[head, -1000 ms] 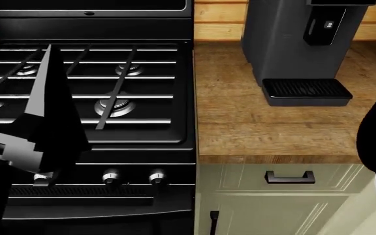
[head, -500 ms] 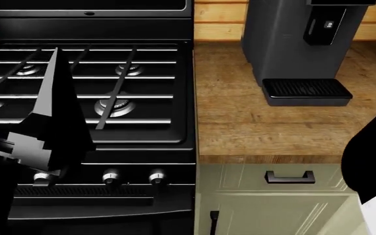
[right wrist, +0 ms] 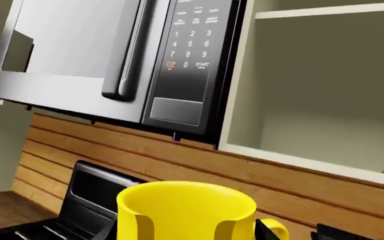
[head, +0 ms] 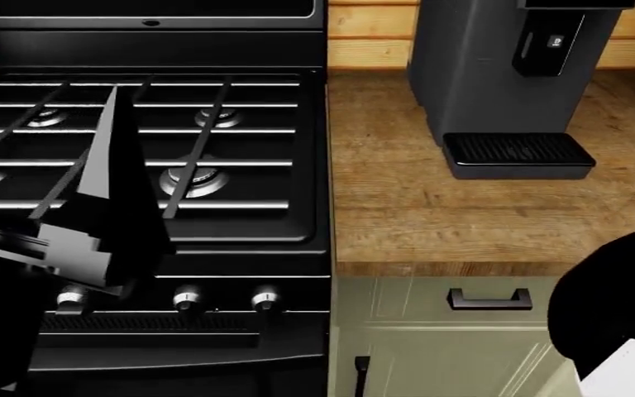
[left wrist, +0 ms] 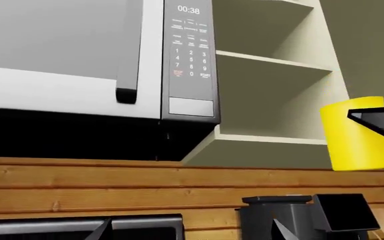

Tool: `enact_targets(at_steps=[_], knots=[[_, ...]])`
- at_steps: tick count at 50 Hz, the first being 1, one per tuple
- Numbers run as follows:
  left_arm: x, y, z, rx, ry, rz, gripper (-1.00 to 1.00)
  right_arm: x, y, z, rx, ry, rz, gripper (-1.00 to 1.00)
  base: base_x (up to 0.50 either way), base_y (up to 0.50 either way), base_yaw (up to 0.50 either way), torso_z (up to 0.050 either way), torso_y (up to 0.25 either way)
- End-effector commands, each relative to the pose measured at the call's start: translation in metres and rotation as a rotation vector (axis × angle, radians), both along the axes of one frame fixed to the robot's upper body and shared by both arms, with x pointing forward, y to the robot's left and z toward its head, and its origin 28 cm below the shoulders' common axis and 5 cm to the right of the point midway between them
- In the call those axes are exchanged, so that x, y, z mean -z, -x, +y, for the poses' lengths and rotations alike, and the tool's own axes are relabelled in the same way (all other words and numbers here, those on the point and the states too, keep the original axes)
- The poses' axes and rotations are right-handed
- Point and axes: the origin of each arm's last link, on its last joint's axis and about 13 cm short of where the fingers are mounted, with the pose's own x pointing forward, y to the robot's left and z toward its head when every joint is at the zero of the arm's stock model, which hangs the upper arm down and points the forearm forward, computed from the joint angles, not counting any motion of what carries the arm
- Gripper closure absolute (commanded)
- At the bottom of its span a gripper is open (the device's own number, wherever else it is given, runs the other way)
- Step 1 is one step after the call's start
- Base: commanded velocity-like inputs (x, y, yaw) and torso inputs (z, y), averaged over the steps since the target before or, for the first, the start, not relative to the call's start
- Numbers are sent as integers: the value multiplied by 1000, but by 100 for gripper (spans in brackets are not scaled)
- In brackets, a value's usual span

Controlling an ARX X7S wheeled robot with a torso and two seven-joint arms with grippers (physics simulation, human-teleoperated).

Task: Pick the mug from the cabinet, place it under the coffee machine dispenser, and press the start button.

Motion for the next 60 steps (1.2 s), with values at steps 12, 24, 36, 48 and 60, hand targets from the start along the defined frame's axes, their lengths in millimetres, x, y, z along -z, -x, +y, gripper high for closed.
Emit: enact_targets(at_steps=[12, 24, 36, 48, 60], knots=[[4, -1, -4, -21, 2, 23, -100, 50, 2, 6, -66, 4, 103, 100, 0, 0, 0, 0, 0], [4, -3, -2, -37, 0, 22, -100, 67, -10, 15, -68, 22, 132, 100, 0, 0, 0, 0, 0], [3, -5, -1, -48, -12, 14, -100, 82, 4, 8, -28, 56, 131, 100, 0, 0, 0, 0, 0], [3, -5, -2, -55, -17, 16, -100, 100, 4, 10, 5, 94, 136, 100, 0, 0, 0, 0, 0], [5, -3, -3, -56, -16, 18, -100, 108, 1, 12, 13, 136, 136, 100, 0, 0, 0, 0, 0]])
